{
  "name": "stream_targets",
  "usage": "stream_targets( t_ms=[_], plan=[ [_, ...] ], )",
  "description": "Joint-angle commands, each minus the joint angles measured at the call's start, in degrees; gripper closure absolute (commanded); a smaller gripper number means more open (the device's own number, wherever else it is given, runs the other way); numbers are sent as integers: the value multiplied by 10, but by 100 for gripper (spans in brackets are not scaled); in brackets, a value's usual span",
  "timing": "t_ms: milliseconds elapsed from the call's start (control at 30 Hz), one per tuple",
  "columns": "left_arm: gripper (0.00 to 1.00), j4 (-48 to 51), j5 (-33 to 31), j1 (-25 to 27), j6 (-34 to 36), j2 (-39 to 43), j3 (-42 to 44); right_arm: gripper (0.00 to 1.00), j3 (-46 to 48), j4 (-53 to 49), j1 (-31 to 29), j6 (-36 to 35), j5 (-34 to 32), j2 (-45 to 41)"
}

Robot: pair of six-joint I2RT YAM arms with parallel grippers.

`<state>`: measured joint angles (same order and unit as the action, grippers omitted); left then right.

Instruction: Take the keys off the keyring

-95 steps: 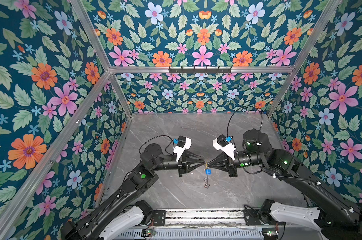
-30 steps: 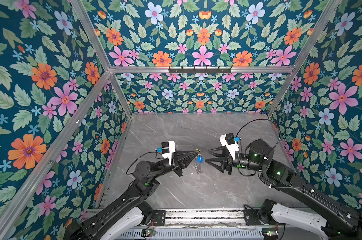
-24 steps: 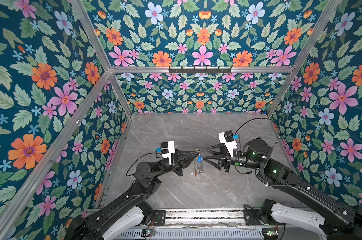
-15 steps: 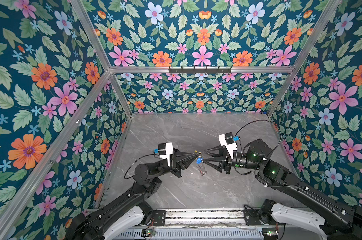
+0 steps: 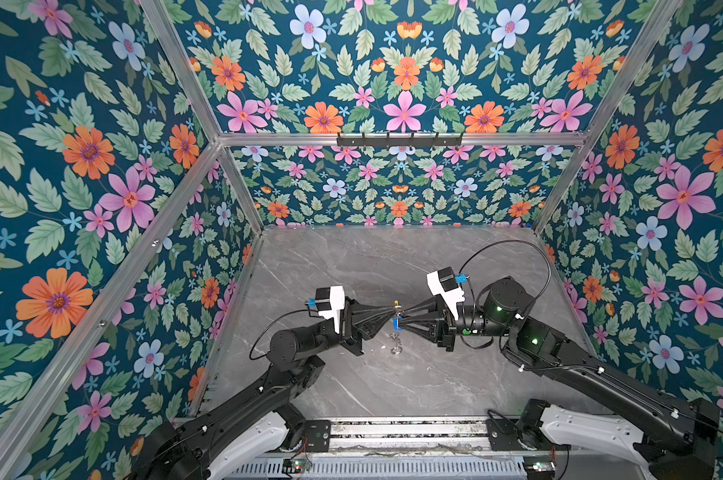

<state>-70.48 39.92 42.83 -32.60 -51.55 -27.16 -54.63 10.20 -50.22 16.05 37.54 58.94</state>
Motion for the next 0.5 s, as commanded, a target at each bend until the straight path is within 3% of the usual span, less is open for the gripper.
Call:
stream_targets(
  t_ms=[0,233,467],
  plan=[
    [100,-38,-8,0,-2,-1,3,79,-9,31,-5,-1,15,8],
    [100,-45,-15,0,-1,2,8,83,-14,26,-13,1,16,25],
    [100,-43,-13,0,0,5,7,92,-12,13,-15,-2,1,19]
  ],
)
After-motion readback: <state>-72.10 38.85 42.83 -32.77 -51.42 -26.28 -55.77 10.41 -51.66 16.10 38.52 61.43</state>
